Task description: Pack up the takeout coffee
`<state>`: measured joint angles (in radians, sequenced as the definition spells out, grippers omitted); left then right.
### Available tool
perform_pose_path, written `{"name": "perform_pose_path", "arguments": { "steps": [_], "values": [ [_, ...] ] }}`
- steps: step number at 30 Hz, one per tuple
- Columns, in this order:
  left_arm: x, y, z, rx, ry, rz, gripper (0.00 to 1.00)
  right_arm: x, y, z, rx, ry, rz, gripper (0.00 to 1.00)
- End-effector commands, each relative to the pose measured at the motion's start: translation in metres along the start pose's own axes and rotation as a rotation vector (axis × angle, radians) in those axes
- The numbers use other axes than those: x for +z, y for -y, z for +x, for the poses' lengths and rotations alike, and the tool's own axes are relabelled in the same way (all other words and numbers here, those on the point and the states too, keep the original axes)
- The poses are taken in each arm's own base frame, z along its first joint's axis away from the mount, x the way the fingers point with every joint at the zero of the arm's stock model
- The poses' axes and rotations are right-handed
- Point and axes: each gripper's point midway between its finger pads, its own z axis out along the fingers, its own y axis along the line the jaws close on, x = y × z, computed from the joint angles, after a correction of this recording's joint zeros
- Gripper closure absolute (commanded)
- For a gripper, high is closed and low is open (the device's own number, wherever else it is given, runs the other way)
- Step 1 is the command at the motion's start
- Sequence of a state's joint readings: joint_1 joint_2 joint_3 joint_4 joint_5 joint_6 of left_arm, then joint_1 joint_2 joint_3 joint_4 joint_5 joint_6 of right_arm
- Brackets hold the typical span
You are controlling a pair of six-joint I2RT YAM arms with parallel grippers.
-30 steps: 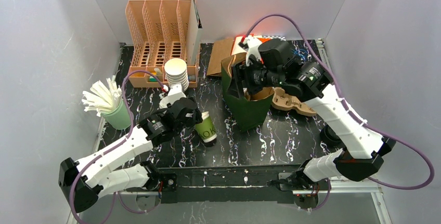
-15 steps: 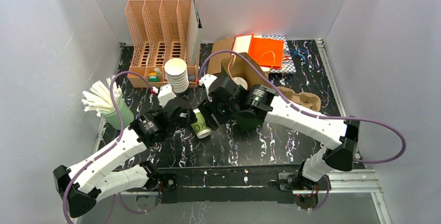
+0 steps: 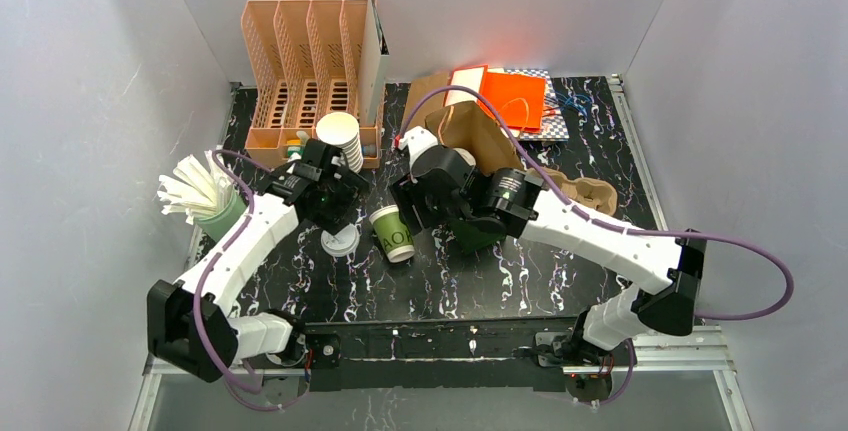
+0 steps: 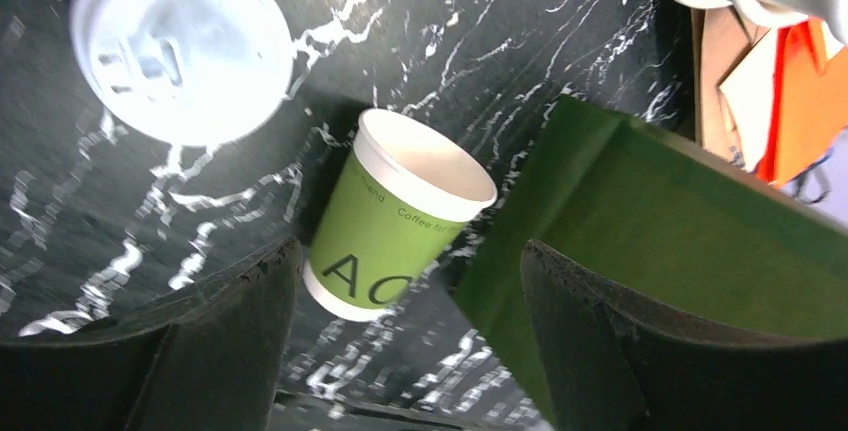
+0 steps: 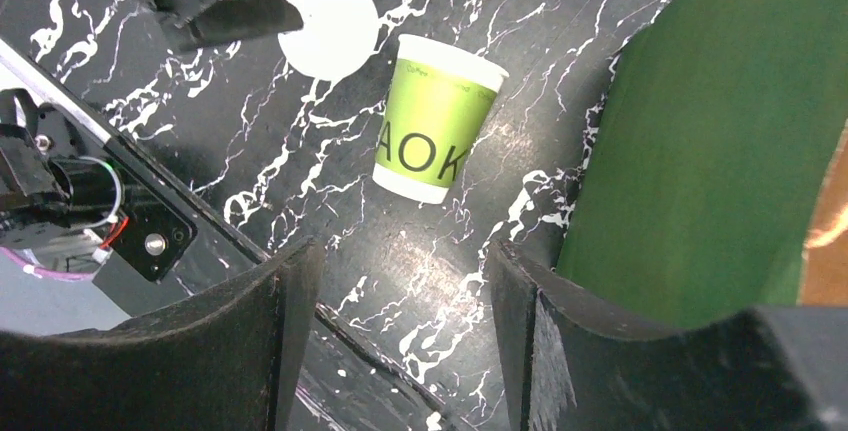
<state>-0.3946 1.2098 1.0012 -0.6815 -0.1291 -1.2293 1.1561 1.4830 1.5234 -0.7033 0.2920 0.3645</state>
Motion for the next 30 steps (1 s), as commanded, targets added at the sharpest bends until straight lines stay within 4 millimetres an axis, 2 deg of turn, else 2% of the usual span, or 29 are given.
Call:
{"name": "perform_pose_path", "arguments": {
  "steps": [1,6,10,13,16,19,23,25,28,30],
  "values": [
    [-0.004,0.011,0.013,-0.308,-0.098,-0.087,0.21,-0.014,0.005,-0.021,0.052,0.095,0.021,0.31],
    [0.004,-0.003,0.022,-0.425,-0.123,-0.246,0.21,-0.027,0.007,-0.028,0.065,0.131,0.018,0.31],
    [0.009,-0.004,0.025,-0.498,-0.090,-0.261,0.21,-0.030,0.008,-0.026,0.069,0.132,0.015,0.31],
    [0.012,-0.008,0.027,-0.549,-0.064,-0.256,0.21,-0.024,0.009,-0.021,0.064,0.109,0.023,0.30],
    [0.007,-0.017,0.021,-0.552,-0.020,-0.260,0.22,-0.003,0.009,-0.005,0.044,0.015,0.064,0.28],
    [-0.007,-0.031,0.007,-0.522,0.065,-0.280,0.23,0.024,0.010,0.010,0.039,-0.108,0.131,0.27],
    [-0.023,-0.055,-0.005,-0.409,0.144,-0.326,0.23,0.053,0.030,0.041,0.076,-0.251,0.309,0.06],
    [-0.030,-0.066,-0.009,-0.345,0.164,-0.348,0.23,0.066,0.038,0.062,0.112,-0.335,0.363,0.02],
    [-0.040,-0.077,-0.017,-0.256,0.201,-0.363,0.22,0.083,0.045,0.084,0.170,-0.381,0.402,0.02],
    [-0.048,-0.082,-0.022,-0.228,0.227,-0.363,0.22,0.092,0.053,0.091,0.201,-0.382,0.435,0.02]
  ]
}}
